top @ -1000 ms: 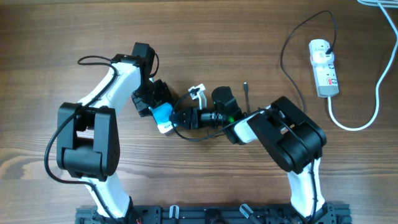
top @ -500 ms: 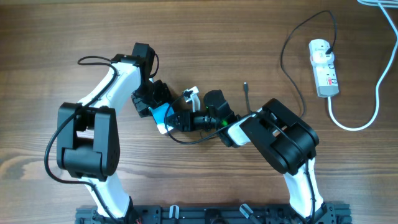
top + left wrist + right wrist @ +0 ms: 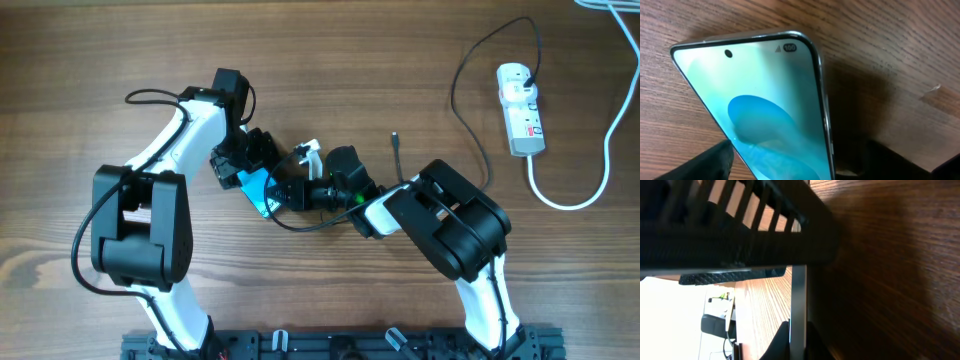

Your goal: Plug charger to phone and switch on socket

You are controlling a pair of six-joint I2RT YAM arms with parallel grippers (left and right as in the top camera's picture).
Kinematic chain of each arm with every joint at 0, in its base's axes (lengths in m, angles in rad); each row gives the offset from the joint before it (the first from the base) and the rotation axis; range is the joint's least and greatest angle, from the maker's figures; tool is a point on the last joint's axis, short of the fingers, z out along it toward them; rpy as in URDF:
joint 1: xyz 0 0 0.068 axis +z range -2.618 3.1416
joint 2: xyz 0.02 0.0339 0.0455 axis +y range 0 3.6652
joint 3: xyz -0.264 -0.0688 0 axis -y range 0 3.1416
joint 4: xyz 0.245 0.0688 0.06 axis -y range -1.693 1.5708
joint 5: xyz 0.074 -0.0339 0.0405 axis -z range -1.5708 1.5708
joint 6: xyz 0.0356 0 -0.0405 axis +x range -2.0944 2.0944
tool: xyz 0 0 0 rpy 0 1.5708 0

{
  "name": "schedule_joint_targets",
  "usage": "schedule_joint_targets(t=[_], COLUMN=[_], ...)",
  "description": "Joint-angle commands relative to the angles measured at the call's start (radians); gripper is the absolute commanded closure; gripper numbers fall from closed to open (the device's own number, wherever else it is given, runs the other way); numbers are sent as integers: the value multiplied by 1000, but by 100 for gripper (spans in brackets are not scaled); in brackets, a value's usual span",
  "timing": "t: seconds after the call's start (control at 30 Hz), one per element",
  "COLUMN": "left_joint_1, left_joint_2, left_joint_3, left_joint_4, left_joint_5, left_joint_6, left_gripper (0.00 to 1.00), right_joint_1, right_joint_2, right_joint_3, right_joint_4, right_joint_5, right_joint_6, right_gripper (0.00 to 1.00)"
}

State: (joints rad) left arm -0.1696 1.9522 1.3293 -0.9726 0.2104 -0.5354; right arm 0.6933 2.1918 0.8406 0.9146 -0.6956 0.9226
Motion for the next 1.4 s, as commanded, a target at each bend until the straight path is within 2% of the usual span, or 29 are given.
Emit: schedule_joint_targets(t=[0.0,0.17,0.23,0.3,0.4,0.5,0.6,0.67,0.73,0.87,0.93,1.03,1.2,1.37], left_joint_1=[-3,13,49,120,230,324,315,288,248,203,193,196,251,253], left_joint_2=[-30,-35,-59,-121,-233,-364,-417,-414,-414,-414,-414,-414,-414,-414], left_joint_3=[21,24,32,47,50,50,49,46,39,39,39,39,39,30], left_joint_4=[6,9,8,7,6,3,-5,-9,-5,58,63,61,17,-31], left_joint_5=[1,22,111,279,442,594,592,592,590,565,499,465,465,465], left_joint_6=[8,14,71,153,179,342,443,443,443,380,341,340,222,212], left_gripper=[0,0,0,0,0,0,13,16,16,13,13,14,14,16], right_joint_1=[6,3,-11,-43,-100,-169,-192,-192,-188,-180,-180,-181,-182,-180], right_joint_2=[11,11,11,10,9,-15,-27,-27,-30,-30,-31,-31,-30,-31], right_joint_3=[16,16,16,16,16,19,20,20,20,20,20,20,20,28], right_joint_4=[12,17,66,148,264,371,602,742,741,741,742,742,742,742], right_joint_5=[16,2,-39,-103,-214,-332,-379,-373,-376,-354,-332,-315,-241,-213], right_joint_6=[-6,-2,9,58,220,412,638,762,835,861,865,841,830,835], right_gripper=[96,96,96,96,96,96,96,96,96,96,96,96,96,96])
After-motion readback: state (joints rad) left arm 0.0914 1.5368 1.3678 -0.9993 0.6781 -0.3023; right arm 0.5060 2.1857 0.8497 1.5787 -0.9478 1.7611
